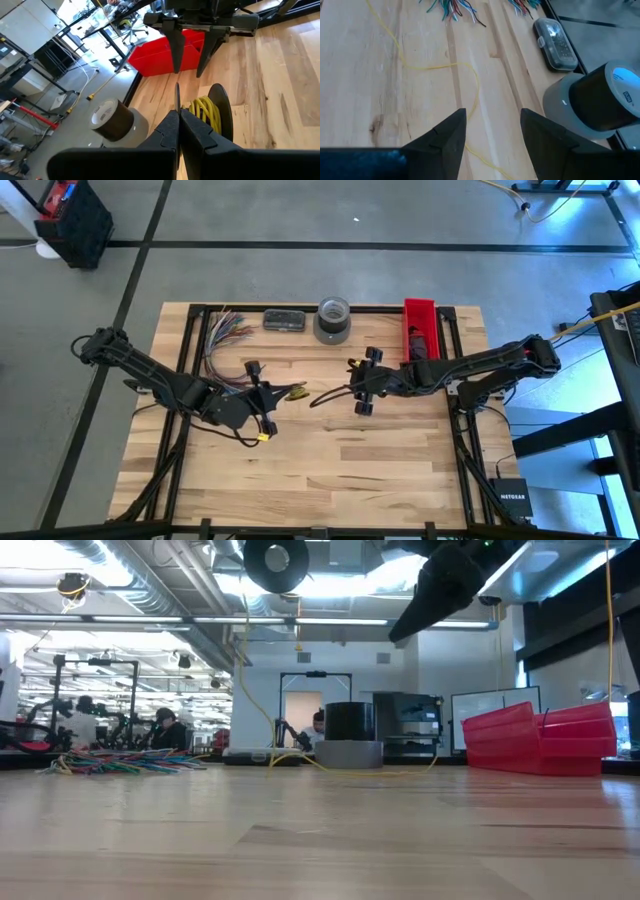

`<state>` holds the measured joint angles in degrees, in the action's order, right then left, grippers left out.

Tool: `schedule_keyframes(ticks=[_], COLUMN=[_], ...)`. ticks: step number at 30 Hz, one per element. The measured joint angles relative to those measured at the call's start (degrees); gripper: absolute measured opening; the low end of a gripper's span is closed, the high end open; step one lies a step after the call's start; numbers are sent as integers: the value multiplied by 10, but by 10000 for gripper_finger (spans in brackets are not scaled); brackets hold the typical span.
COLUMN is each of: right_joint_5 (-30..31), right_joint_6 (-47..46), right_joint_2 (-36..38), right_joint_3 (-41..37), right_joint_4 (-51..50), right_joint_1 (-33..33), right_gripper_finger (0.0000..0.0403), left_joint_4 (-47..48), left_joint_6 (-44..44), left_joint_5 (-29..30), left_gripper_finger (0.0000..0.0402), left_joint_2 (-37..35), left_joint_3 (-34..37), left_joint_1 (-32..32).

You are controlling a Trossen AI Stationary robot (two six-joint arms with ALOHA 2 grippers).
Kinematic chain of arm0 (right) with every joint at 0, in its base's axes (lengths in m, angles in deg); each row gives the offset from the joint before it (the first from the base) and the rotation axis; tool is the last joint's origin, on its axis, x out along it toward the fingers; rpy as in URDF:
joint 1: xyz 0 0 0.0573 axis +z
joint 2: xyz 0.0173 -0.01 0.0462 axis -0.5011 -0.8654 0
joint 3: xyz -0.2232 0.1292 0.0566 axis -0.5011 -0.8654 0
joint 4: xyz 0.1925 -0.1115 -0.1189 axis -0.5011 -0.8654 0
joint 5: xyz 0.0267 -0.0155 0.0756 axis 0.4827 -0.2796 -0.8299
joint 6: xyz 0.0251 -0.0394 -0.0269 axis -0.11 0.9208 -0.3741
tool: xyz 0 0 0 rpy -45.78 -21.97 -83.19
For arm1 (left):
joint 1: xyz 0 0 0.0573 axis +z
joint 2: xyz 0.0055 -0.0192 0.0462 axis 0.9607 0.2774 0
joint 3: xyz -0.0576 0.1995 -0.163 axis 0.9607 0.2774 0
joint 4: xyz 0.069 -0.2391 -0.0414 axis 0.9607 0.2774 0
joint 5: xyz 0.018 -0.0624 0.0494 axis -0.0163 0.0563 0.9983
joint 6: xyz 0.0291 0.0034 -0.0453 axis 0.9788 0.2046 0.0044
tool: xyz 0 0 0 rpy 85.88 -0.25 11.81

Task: Coil cords
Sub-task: Uncoil the yellow wire from the black spool

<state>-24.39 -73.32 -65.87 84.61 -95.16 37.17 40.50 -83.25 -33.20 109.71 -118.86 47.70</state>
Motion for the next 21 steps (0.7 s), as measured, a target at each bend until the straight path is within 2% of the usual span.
schedule_keyframes(ticks=[5,13,21], right_joint_5=[-1,-2,-42], right_joint_6=[1,61,106], right_joint_2=[-20,-74,-75], right_joint_3=[0,0,0], right_joint_4=[23,96,154], right_joint_1=[0,0,0], right_gripper_finger=[193,193,193], left_joint_4=[-4,-10,-14], left_joint_6=[0,0,3], left_joint_5=[0,0,0], left_gripper_finger=[0,0,0], left_joint_2=[0,0,0], left_joint_3=[0,0,0], left_joint_1=[0,0,0])
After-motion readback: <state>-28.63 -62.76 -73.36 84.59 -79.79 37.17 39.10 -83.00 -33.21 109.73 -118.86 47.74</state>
